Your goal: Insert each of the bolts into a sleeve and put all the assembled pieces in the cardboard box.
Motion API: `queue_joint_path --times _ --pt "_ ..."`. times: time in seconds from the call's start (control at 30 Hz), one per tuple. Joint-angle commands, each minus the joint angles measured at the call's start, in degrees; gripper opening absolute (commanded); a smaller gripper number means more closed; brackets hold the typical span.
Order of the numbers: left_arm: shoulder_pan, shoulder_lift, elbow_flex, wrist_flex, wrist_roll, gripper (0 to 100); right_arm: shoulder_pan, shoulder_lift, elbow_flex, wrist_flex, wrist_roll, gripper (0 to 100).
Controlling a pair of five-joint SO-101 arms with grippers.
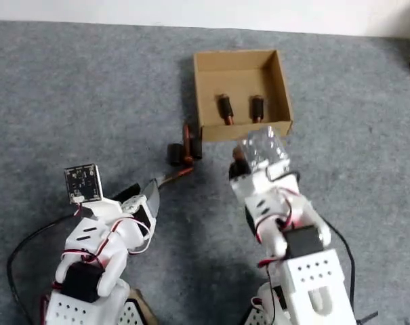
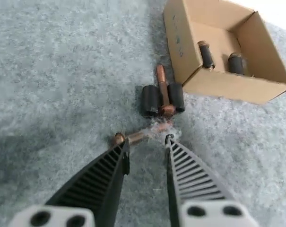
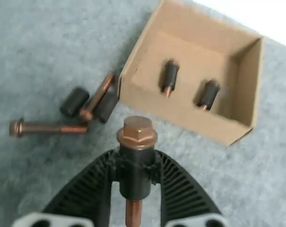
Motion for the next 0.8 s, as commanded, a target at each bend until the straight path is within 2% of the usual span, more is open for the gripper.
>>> queue_joint_path --times 0.0,0.17,0.3,0.43,0.77 --pt "-0.7 -0.4 0.0 -0.3 0.1 13 1.3 4.6 -11.3 -0.3 -0.2 0.5" --pt "-0.7 -0.4 1.1 -0.3 0.1 12 3.2 13.6 -19.5 -0.3 -0.2 0.5" --pt "-0.7 -0.4 1.1 -0.4 -0.2 0 4.0 20.7 -24.8 -0.3 -0.2 0.5" --pt "-0.7 -0.4 1.2 -0.4 -4.0 2 4.0 27.3 -30.5 -0.3 -0.1 0.5" --pt "-0.7 -0.4 8.3 -0.4 -4.0 2 5.1 45.8 -47.0 -0.2 1.1 0.5"
